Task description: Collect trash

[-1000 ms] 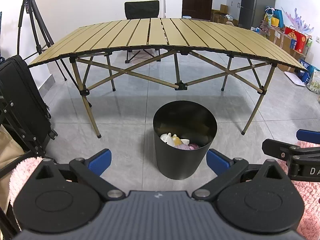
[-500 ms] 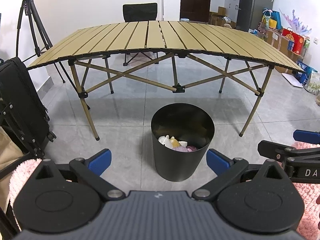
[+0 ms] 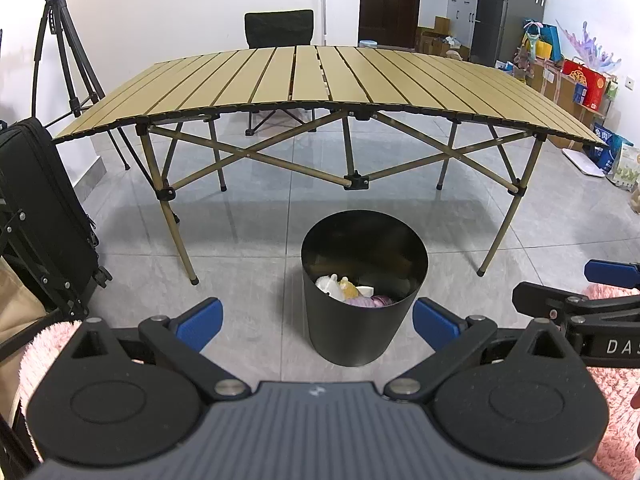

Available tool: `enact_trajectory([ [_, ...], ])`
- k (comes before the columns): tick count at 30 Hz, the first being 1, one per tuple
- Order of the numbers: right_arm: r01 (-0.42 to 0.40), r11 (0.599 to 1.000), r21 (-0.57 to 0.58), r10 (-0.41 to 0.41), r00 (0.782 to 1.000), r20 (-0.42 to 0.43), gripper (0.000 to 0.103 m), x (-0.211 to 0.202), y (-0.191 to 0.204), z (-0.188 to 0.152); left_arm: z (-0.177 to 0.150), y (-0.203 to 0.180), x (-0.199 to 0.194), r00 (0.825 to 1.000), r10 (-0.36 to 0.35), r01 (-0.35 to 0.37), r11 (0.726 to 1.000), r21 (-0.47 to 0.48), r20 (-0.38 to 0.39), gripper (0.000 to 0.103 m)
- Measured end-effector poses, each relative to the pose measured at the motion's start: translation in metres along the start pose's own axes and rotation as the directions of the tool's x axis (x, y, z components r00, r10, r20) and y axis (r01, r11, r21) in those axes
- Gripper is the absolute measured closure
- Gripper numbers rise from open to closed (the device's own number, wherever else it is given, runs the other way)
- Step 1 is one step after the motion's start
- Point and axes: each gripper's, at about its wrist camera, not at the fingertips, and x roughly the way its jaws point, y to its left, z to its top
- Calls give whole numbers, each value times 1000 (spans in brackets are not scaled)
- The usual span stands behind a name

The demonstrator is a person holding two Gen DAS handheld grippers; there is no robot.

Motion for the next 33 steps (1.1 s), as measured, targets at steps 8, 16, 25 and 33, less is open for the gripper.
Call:
enact_trajectory([
  [8, 0, 1000, 2, 0, 1000, 3, 0, -1, 0, 0, 0, 0, 0, 1000, -3, 3, 1000, 1, 3, 0],
  [16, 2, 1000, 3, -2, 1000, 1, 0, 0, -1, 2, 0, 0, 0, 1000, -2, 2, 1000, 0, 3, 0],
  [25, 4, 1000, 3, -4, 1000, -4, 0, 2, -1, 0, 0, 0, 0, 1000, -3, 3, 1000, -2, 3, 0],
  [33, 6, 1000, 2, -6, 1000, -14, 0, 7, -1, 1, 0, 0, 2, 1000, 1, -1, 1000, 0, 8, 0],
])
